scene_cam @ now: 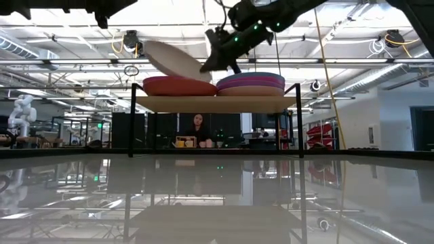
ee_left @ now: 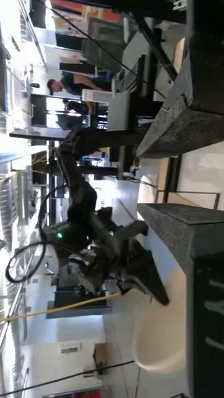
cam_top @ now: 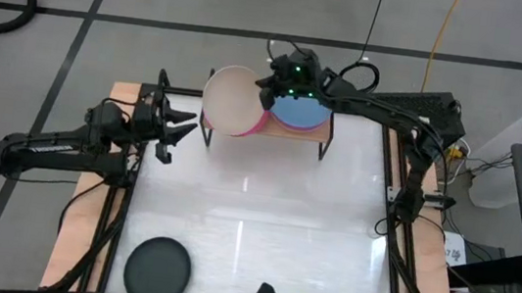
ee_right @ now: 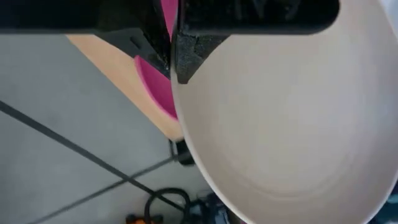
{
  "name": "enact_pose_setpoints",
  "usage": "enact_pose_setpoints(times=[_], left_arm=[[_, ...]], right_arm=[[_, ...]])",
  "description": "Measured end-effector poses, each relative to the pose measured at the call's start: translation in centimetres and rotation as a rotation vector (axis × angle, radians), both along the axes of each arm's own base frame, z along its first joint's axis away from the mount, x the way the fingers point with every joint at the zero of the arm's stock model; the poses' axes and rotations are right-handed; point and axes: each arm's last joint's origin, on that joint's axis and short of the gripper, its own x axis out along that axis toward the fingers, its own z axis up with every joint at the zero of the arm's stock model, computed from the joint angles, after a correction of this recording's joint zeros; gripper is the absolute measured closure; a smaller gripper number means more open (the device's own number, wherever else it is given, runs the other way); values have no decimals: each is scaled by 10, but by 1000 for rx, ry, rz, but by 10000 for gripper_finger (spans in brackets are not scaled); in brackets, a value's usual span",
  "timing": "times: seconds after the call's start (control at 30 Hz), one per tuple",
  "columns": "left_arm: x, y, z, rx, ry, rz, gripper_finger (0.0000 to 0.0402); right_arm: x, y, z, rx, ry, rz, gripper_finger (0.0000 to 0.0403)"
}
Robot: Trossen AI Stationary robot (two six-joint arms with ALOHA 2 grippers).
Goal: Place and stack plates onto a shelf
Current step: Stack the gray plate on top of the pink plate, then stack the black plate on top of the gray plate
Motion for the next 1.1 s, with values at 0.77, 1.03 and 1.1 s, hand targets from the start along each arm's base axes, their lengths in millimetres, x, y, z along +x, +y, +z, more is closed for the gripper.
enact_pose_setpoints(times=[0.77,1.03,1.1], left_arm=[[1,0,-5,-25,112,-4,270],[26,-10,5,-103,536,-99,270],[37,-14,1,-121,654,-129,270]], right_arm=[[-15,22,40,-264,3,55,262],[-62,90,117,-393,-129,174,267],[-75,110,131,-405,-144,214,269]])
